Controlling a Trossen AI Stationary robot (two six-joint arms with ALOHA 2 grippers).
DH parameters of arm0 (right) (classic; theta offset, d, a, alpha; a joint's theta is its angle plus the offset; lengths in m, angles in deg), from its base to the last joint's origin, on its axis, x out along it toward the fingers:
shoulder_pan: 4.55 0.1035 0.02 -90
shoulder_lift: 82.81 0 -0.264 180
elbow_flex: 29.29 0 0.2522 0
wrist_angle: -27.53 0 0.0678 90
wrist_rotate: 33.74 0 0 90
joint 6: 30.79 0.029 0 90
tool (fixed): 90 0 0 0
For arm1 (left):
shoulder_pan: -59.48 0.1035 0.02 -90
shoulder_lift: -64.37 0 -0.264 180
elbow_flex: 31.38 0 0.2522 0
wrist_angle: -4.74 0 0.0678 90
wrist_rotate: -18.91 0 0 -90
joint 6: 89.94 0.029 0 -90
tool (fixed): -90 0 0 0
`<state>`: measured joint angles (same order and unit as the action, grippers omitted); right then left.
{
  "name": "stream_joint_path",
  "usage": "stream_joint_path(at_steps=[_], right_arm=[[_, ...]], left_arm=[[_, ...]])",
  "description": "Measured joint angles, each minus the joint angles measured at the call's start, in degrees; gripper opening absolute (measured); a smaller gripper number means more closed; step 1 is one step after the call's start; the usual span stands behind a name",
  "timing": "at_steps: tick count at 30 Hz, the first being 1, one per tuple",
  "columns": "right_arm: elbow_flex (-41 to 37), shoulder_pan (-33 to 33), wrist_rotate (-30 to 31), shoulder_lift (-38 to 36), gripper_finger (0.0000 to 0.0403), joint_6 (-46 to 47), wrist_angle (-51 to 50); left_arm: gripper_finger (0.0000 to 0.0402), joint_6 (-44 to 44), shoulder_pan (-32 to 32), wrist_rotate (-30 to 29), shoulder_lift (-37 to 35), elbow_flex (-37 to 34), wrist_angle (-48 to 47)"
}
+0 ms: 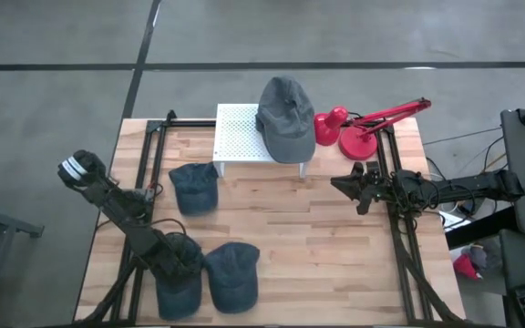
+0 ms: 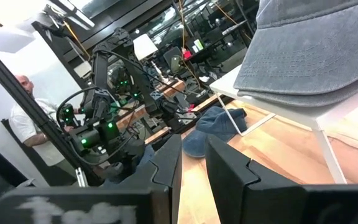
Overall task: Pick & Place hat
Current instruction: Put the bottom left blue cap beside the gray caps on the shelf
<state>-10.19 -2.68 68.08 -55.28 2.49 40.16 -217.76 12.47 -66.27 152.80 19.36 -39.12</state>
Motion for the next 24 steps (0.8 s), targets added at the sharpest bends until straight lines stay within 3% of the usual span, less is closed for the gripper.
stream_joint_path(at_steps=[5,9,13,24], right_arm=[[0.0,0.0,0.1,0.0,0.0068,0.0,0.0],[0.0,0.0,0.1,0.0,0.0068,0.0,0.0],[0.0,0.0,0.1,0.0,0.0068,-0.2,0.0],[0.0,0.0,0.1,0.0,0.0068,-0.5,0.0]], left_arm=[[0.0000,0.7,0.0,-3.7,-3.5,3.8,-9.7],[0.0000,0.8,0.0,-4.0,-6.3,7.9,-22.5],[0.0000,1.4,-0.1,-4.7,-8.4,12.4,-28.3],[0.0000,2.3,-0.1,-8.3,-9.2,20.1,-34.8]])
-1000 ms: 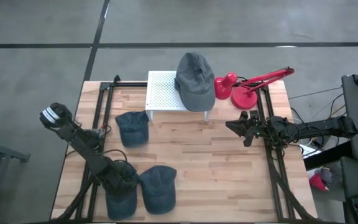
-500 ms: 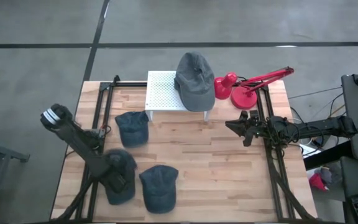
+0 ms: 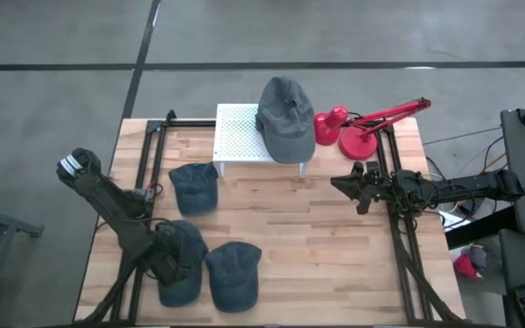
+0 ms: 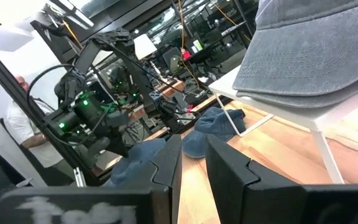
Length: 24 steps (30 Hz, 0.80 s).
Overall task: Pick & Place hat
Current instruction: Put the bottom left blue cap beside the gray caps on the shelf
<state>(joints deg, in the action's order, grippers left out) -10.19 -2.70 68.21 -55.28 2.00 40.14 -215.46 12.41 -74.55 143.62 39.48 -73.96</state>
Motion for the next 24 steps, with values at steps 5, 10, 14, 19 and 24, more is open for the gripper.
stream_joint_path(at_steps=[5,10,14,19,24], right_arm=[[0.0,0.0,0.0,0.0,0.0068,0.0,0.0],[0.0,0.0,0.0,0.0,0.0068,0.0,0.0],[0.0,0.0,0.0,0.0,0.0068,0.0,0.0],[0.0,0.0,0.0,0.0,0.0068,0.0,0.0],[0.0,0.0,0.0,0.0,0.0068,0.0,0.0]], left_arm=[[0.0000,0.9,0.0,-5.2,0.0,2.5,-0.5],[0.0000,1.1,0.0,-5.6,0.0,7.6,-5.5],[0.0000,1.2,0.0,-5.6,0.1,13.4,-12.8],[0.0000,1.1,0.0,-5.6,0.1,20.9,-22.8],[0.0000,1.3,-0.1,-8.4,-0.1,26.4,-25.1]])
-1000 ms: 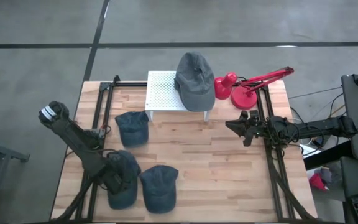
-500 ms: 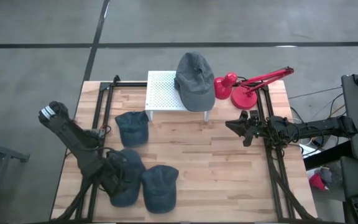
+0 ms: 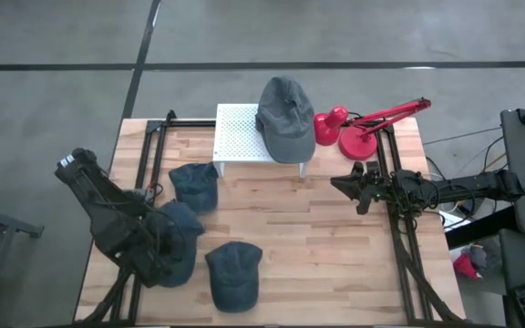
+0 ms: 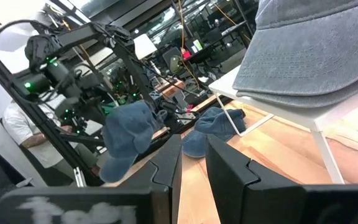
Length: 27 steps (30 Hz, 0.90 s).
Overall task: Pick & Place hat
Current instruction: Put the bottom left blue cap beside the gray caps on the shelf
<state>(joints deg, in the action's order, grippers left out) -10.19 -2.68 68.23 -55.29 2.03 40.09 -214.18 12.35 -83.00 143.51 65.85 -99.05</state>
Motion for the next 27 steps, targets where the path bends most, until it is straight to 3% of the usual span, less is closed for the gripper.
stream_joint_path(at_steps=[16,21,27], right_arm=[[0.0,0.0,0.0,0.0,0.0068,0.0,0.0],[0.0,0.0,0.0,0.0,0.0068,0.0,0.0],[0.0,0.0,0.0,0.0,0.0068,0.0,0.0]], left_arm=[[0.0000,3.5,2.4,-22.6,0.5,6.7,0.0],[0.0000,11.1,8.6,-28.6,0.5,7.8,0.0],[0.0000,26.9,20.1,-32.2,0.5,11.8,0.0]])
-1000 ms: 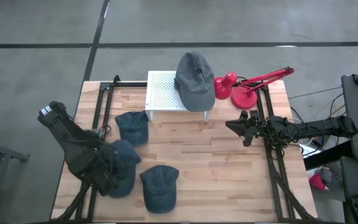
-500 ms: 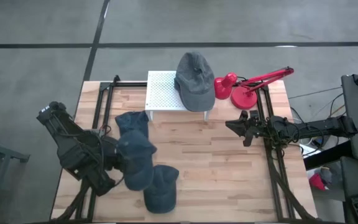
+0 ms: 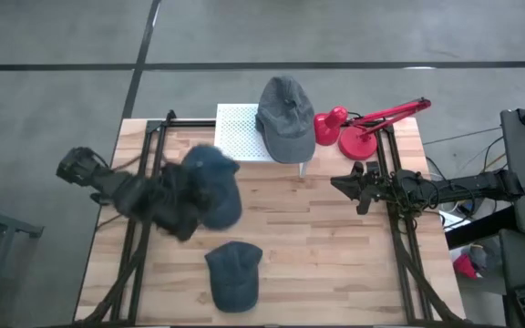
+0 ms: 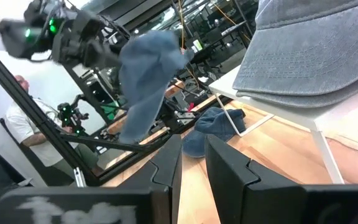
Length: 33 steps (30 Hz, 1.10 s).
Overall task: Pick & Place hat
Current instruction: Put the bottom left blue cap beside the gray caps on the shelf
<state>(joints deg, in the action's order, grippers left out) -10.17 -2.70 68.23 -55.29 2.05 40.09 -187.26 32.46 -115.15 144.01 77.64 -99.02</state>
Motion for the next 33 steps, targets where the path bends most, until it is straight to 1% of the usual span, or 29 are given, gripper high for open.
stream_joint_path(at_steps=[8,12,15,21,24,27,33], right_arm=[[0.0,0.0,0.0,0.0,0.0068,0.0,0.0],[0.0,0.0,0.0,0.0,0.0068,0.0,0.0],[0.0,0.0,0.0,0.0,0.0068,0.0,0.0],[0.0,0.0,0.2,0.0,0.0068,0.0,0.0],[0.0,0.0,0.2,0.0,0.0068,0.2,0.0],[0.0,0.0,0.2,0.0,0.0068,0.2,0.0],[0.0,0.0,0.2,0.0,0.0068,0.2,0.0]], left_arm=[[0.0000,22.4,16.0,0.0,0.0,7.8,1.0],[0.0000,31.8,23.5,0.0,0.0,10.5,3.5],[0.0000,38.3,28.8,0.2,-0.1,11.3,7.0],[0.0000,51.0,39.4,6.0,0.5,11.3,15.2],[0.0000,54.8,43.7,8.9,1.7,11.3,17.1],[0.0000,56.7,47.0,11.9,2.9,11.2,17.1],[0.0000,59.0,50.7,15.5,5.7,11.2,17.4]])
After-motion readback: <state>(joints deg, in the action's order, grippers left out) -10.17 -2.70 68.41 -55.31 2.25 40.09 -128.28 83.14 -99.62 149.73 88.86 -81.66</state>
